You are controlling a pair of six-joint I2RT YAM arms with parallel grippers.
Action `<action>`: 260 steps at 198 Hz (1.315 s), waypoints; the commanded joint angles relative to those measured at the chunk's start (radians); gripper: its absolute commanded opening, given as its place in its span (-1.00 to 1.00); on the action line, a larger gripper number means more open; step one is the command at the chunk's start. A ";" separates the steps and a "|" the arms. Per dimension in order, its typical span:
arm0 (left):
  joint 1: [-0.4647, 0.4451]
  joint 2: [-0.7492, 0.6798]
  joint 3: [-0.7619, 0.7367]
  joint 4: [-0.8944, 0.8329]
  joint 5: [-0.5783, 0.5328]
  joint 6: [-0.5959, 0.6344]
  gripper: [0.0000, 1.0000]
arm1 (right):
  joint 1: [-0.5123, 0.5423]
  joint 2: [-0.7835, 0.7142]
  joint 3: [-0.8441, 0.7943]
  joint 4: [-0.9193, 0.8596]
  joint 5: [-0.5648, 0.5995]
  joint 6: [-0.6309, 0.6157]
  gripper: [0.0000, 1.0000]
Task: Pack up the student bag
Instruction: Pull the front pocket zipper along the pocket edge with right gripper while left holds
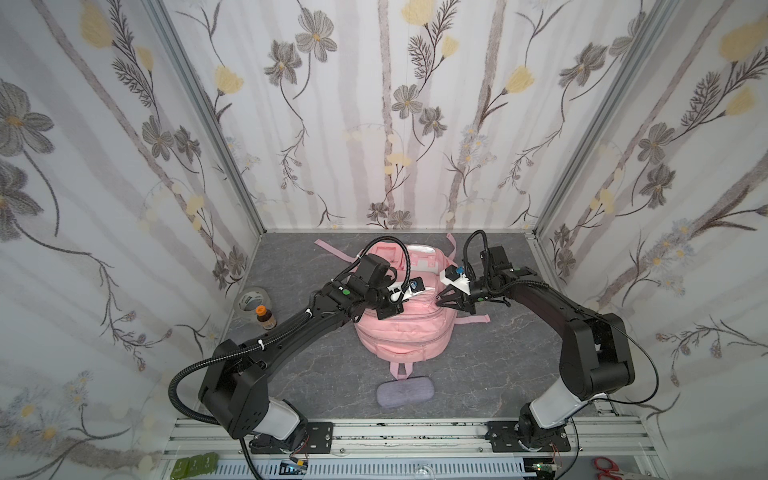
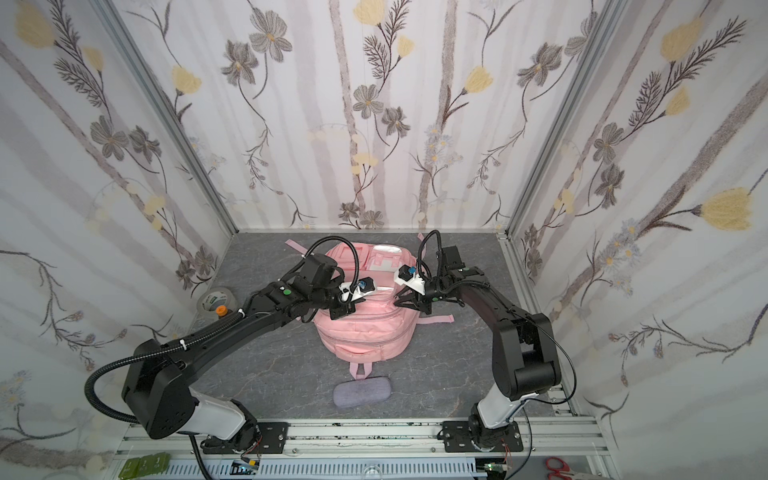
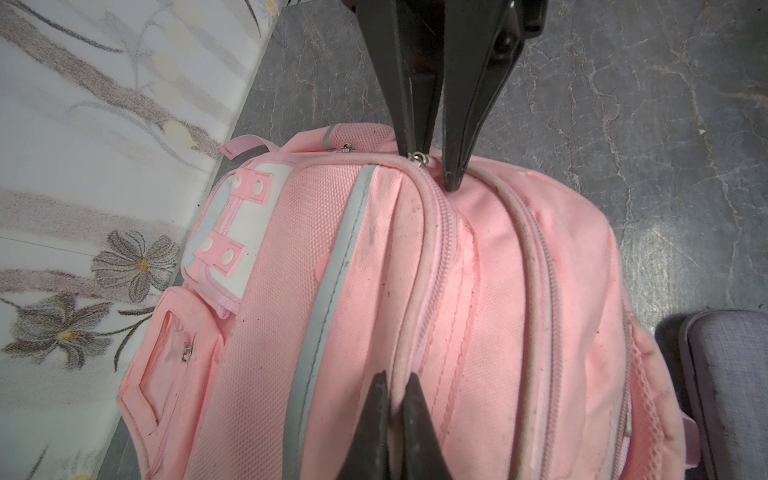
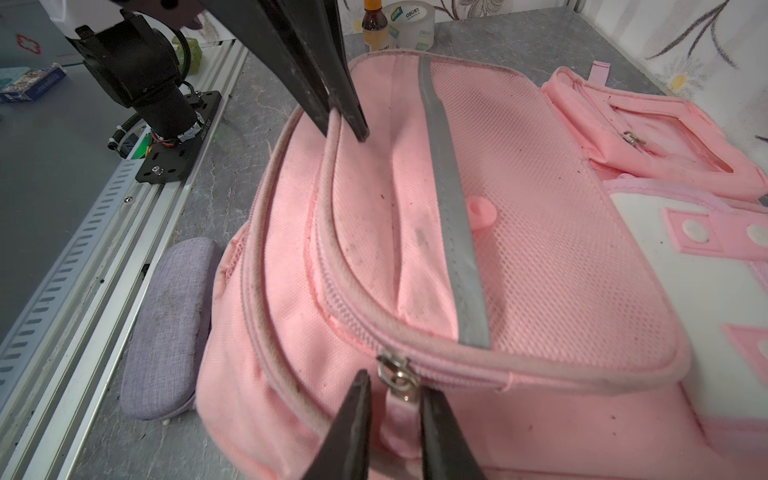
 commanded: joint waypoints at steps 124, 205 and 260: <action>-0.004 0.152 0.237 0.014 -0.082 -0.422 -1.00 | 0.008 -0.061 0.093 0.047 0.257 0.448 -1.00; -0.109 0.464 0.693 -0.224 -0.274 -0.833 -1.00 | 0.006 -0.104 0.155 0.039 0.224 0.763 -1.00; -0.126 0.500 0.717 -0.077 -0.186 -0.954 -0.73 | -0.012 -0.085 0.109 0.065 0.210 0.897 -1.00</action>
